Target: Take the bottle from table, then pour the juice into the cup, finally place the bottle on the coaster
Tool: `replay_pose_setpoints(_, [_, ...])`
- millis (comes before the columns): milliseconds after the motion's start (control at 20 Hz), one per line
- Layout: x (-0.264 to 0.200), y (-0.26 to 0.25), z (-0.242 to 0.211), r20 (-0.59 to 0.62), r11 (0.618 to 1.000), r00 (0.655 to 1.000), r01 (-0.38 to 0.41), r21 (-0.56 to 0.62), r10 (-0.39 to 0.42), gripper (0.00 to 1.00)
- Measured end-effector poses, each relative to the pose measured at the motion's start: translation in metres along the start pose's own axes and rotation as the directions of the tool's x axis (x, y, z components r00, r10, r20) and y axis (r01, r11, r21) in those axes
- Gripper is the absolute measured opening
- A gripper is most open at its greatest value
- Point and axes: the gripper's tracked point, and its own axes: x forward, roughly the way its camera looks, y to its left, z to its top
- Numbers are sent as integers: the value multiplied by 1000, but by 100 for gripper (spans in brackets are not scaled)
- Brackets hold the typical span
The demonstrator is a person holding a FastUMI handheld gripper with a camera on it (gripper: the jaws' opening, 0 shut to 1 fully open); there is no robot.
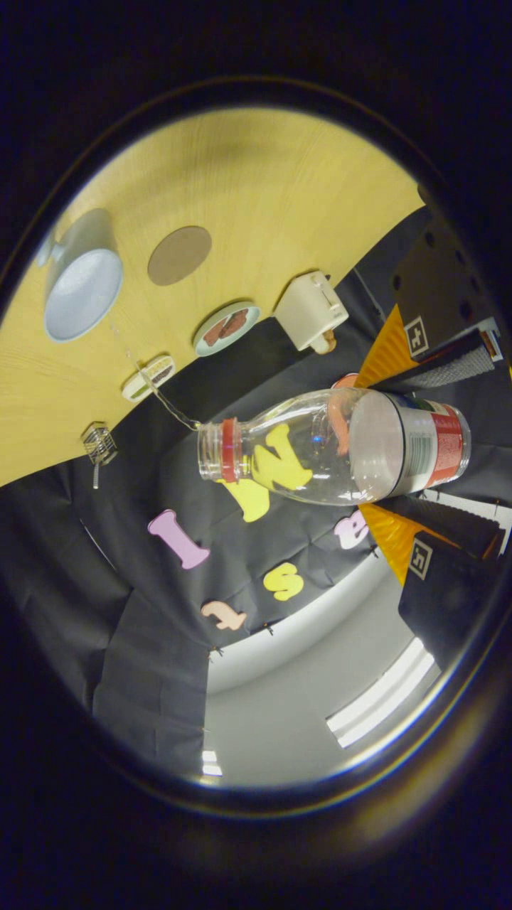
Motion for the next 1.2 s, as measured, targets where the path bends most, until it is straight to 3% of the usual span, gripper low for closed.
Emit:
replay_pose_setpoints(300, [4, 16, 14, 43, 991, 996, -76, 107, 72, 77])
replay_pose_setpoints(750, [4, 40, 20, 76, 969, 984, -172, 178, 161, 77])
replay_pose_setpoints(1100, [3, 41, 22, 75, 973, 985, -168, 156, 158, 77])
replay_pose_setpoints(1200, [3, 34, 22, 67, 986, 988, -141, 90, 136, 77])
